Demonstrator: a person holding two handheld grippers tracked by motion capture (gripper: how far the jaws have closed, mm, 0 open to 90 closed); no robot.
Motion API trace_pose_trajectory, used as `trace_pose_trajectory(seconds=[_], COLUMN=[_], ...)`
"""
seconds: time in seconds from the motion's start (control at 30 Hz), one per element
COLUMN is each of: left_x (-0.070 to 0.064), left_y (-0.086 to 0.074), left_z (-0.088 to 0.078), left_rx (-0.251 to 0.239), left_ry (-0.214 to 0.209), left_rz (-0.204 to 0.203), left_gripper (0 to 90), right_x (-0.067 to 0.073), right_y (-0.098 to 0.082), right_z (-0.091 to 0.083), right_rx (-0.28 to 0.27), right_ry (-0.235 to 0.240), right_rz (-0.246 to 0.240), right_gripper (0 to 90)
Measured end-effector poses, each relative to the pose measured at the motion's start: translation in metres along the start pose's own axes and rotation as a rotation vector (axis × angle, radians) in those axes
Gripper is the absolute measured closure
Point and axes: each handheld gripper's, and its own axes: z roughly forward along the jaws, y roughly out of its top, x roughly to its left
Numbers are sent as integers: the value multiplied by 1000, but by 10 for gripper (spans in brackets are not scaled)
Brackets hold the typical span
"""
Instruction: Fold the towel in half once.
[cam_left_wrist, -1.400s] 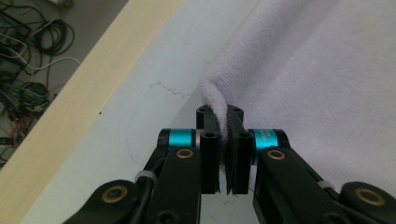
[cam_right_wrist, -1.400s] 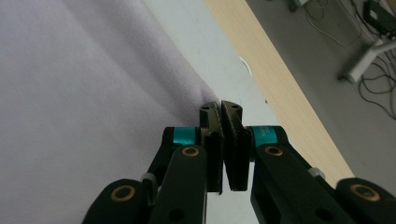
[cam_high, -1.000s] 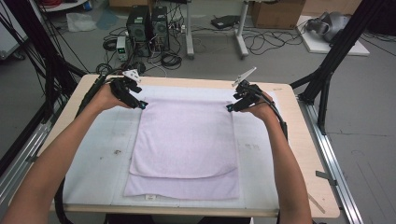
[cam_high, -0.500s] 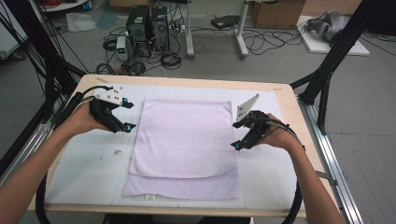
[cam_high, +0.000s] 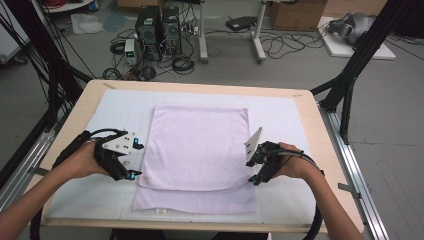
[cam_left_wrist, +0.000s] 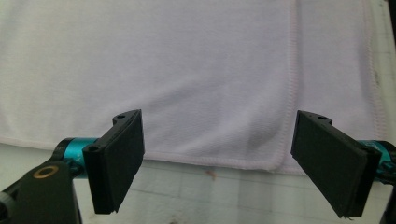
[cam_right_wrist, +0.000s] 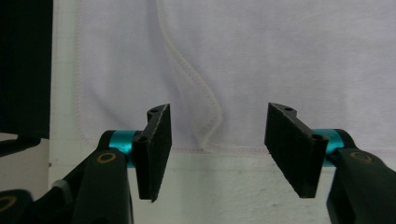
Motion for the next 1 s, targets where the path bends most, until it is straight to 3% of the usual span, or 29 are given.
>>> trace_pose_trajectory(seconds=[0.1, 0.17, 0.23, 0.33, 0.47, 0.67, 1.0], left_x=[-6, -9, -12, -16, -25, -36, -32], left_y=[0, 0, 1, 2, 5, 13, 23], left_z=[2, 5, 9, 15, 26, 38, 53], left_rx=[41, 50, 73, 105, 175, 216, 315], left_ry=[24, 15, 8, -10, -42, -75, -90], left_rz=[17, 9, 17, 34, 81, 130, 86], left_gripper=[179, 180, 187, 208, 230, 331, 499], right_x=[4, 5, 5, 7, 9, 12, 14], right_y=[3, 6, 8, 8, 6, 4, 4], right_z=[8, 12, 15, 15, 12, 9, 11], right_rx=[51, 67, 79, 89, 74, 57, 49], right_ry=[-9, -1, 23, 32, 40, 40, 43], right_rz=[-18, -28, -35, -35, -36, -32, -42], right_gripper=[456, 514, 662, 807, 826, 826, 826])
